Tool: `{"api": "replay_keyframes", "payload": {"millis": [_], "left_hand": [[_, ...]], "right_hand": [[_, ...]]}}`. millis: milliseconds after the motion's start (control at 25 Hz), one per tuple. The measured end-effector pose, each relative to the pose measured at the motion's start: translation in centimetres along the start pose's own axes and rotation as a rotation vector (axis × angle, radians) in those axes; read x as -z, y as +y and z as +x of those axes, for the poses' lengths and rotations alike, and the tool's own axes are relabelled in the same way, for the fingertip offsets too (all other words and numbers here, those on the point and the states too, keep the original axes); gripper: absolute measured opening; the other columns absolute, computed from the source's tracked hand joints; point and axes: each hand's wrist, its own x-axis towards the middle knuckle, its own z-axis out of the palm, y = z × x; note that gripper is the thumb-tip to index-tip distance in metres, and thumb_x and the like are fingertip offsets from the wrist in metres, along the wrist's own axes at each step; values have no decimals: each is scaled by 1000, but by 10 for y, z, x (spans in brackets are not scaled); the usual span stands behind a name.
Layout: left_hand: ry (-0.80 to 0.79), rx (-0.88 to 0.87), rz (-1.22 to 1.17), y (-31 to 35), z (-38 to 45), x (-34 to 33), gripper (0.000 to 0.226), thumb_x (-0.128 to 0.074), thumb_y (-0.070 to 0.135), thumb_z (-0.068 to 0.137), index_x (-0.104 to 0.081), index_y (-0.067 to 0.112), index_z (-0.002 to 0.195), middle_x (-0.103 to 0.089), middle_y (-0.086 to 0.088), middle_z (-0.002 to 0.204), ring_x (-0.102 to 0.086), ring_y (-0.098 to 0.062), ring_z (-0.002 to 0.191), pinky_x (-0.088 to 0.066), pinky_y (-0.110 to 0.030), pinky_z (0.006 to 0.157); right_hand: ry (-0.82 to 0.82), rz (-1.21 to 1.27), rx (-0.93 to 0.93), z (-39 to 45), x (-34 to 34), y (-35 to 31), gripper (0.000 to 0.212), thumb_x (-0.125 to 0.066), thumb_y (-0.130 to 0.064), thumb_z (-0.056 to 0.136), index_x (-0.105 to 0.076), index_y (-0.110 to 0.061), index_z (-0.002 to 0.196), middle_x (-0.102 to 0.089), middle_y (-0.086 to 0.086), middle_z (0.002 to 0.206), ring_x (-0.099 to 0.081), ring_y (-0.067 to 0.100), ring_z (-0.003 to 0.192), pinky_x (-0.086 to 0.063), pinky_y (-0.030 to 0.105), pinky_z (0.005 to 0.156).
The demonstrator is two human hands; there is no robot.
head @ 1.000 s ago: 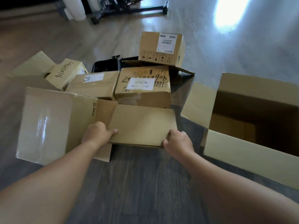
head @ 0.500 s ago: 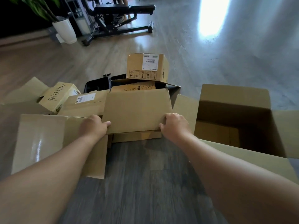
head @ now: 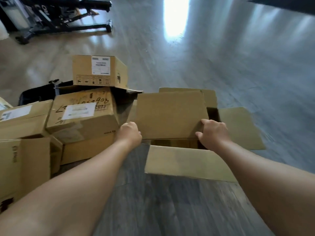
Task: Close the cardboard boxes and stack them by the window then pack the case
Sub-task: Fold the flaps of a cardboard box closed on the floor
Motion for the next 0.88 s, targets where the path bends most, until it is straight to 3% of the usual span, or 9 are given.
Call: {"api": "replay_keyframes", "payload": {"millis": [280,560,720,880], "left_hand": [[-60,-63,-48,42,1,-50,15,-64,21,94,-60,8,101,-63,-8,98,-61,-28,89,-47,-34,70],[20,-157,97,41,-8,-59,22,-59,29,97,-60,16,79,-59,-1,74,-59,-17,67,-48,-29,55],[35,-224,158,39,-11,-50,19,-59,33,97,-62,15,90,-64,-5,88,-63,-24,79,-57,-38,70],[98,-200,280,23,-9,-40,16,-51,29,100,-58,15,104,-62,-3,100,-57,-21,90,-48,-33,71]], "right_hand": [[-99,74,-170,-15,-32,66,46,-62,-43,95,-57,-12,128,-65,11,123,-54,38,115,-46,40,94],[-90,87,-173,-13,-41,70,36,-51,-41,98,-61,-15,121,-59,7,124,-48,36,116,-47,44,91],[-99,11,-166,-14,-38,71,43,-52,-49,96,-64,-19,124,-60,4,126,-45,33,118,-44,43,93],[-16,-7,-270,-17,-31,86,39,-57,-45,91,-66,-21,120,-59,5,122,-48,32,114,-44,45,90]]}}
